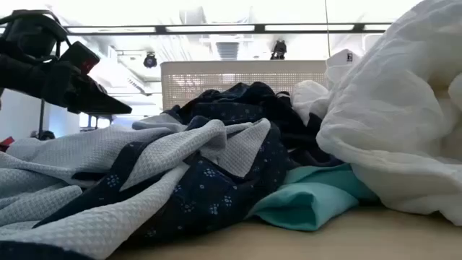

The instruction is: Sort clothes

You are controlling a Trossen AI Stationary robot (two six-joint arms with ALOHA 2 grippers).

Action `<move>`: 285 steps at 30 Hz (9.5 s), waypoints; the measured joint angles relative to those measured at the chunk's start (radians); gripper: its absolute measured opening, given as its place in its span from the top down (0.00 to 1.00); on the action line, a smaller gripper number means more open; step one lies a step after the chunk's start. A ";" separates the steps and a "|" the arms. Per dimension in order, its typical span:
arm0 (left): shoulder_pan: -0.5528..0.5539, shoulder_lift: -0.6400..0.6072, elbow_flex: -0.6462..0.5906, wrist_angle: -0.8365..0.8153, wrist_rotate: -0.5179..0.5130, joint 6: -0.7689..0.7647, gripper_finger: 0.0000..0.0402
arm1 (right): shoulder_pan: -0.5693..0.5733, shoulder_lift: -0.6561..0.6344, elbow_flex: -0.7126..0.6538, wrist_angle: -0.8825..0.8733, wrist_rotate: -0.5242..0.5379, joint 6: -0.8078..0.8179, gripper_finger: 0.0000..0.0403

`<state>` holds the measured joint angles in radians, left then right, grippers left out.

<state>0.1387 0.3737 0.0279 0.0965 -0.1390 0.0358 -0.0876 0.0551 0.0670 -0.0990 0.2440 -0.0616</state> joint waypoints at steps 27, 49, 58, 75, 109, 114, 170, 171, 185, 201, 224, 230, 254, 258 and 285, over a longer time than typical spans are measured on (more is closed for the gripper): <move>0.000 0.000 0.000 0.000 0.000 0.000 0.95 | 0.000 0.000 0.000 0.000 0.000 -0.001 1.00; 0.000 0.000 0.000 0.000 0.000 0.000 0.95 | 0.000 0.001 0.000 0.314 -0.026 0.271 1.00; 0.000 0.000 0.000 0.000 0.000 0.000 0.95 | 0.000 0.075 0.024 0.357 -0.195 0.306 1.00; 0.000 0.000 0.000 0.000 0.000 0.000 0.95 | 0.007 0.626 0.475 -0.070 -0.469 0.246 1.00; 0.000 0.000 0.000 0.000 0.000 0.000 0.95 | 0.085 1.252 1.109 -0.767 -0.587 0.047 0.63; 0.000 0.000 0.000 0.000 0.000 0.000 0.95 | 0.085 1.332 1.196 -0.887 -0.591 -0.010 0.65; 0.000 0.000 0.000 0.000 0.000 0.000 0.95 | 0.095 1.499 1.221 -0.938 -0.673 -0.103 0.57; 0.000 0.000 0.000 0.000 0.000 0.000 0.95 | 0.096 1.507 1.220 -0.939 -0.673 -0.103 0.57; 0.000 0.000 0.000 0.000 0.000 0.000 0.95 | 0.114 1.543 1.220 -0.948 -0.722 -0.113 0.65; 0.000 0.005 0.000 0.000 0.000 0.000 0.95 | 0.125 1.542 1.220 -0.955 -0.714 -0.158 0.98; 0.000 0.006 0.000 0.001 0.000 0.000 0.95 | 0.127 1.449 1.510 -1.038 -0.510 -0.176 1.00; 0.000 0.006 0.000 0.000 0.000 0.000 0.95 | 0.127 1.430 1.610 -1.017 -0.343 -0.194 1.00; 0.000 0.006 0.000 0.001 0.000 0.000 0.95 | 0.028 1.432 1.916 -0.838 0.124 -0.357 1.00; 0.000 0.006 0.000 0.001 0.000 0.000 0.95 | -0.051 1.433 1.911 -0.859 0.123 -0.348 1.00; 0.000 0.006 0.000 0.000 0.000 0.000 0.95 | -0.330 1.452 1.536 -0.652 -0.127 -0.224 1.00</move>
<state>0.1387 0.3801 0.0280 0.0967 -0.1390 0.0357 -0.4177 1.5074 1.6031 -0.7508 0.1174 -0.2861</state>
